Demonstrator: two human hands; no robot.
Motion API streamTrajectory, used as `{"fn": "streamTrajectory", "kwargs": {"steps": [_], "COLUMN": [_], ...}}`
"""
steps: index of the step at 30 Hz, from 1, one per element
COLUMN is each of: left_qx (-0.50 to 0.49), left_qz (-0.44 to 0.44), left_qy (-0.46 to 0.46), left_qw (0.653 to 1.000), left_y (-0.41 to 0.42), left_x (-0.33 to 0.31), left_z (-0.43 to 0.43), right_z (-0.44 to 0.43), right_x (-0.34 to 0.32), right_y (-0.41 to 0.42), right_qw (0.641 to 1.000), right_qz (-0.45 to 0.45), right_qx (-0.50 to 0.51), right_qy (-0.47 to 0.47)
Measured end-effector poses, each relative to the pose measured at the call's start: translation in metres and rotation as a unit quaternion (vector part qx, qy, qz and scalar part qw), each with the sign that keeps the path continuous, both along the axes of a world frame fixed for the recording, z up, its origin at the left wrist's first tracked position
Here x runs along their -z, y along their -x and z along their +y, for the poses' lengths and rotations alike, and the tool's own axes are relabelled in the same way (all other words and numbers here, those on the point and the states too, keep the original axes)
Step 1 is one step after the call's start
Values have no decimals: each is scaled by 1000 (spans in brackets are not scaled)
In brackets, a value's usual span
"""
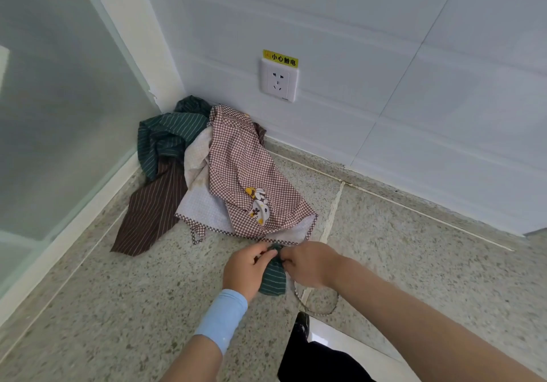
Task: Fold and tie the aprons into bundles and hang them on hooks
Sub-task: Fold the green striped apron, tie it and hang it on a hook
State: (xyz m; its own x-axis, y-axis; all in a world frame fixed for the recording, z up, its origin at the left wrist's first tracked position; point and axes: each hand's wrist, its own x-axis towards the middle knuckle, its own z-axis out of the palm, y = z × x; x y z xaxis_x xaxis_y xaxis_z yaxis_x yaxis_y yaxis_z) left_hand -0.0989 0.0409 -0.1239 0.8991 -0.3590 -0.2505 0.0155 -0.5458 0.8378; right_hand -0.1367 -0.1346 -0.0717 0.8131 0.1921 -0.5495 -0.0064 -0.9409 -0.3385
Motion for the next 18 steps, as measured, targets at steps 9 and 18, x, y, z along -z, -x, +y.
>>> {"fn": "streamTrajectory", "kwargs": {"steps": [9,18], "left_qx": [142,60], "left_qz": [-134,-46], "left_qy": [-201,-13], "left_qw": [960,997], "left_y": [-4,10], "left_x": [-4,20], "left_z": [15,31], "right_z": [33,29], "right_x": [-13,12], "right_y": [-16,-18], "right_qw": [983,936], "right_qz": [-54,-26], "right_qx": [-169,283], "right_qy": [53,-208]}}
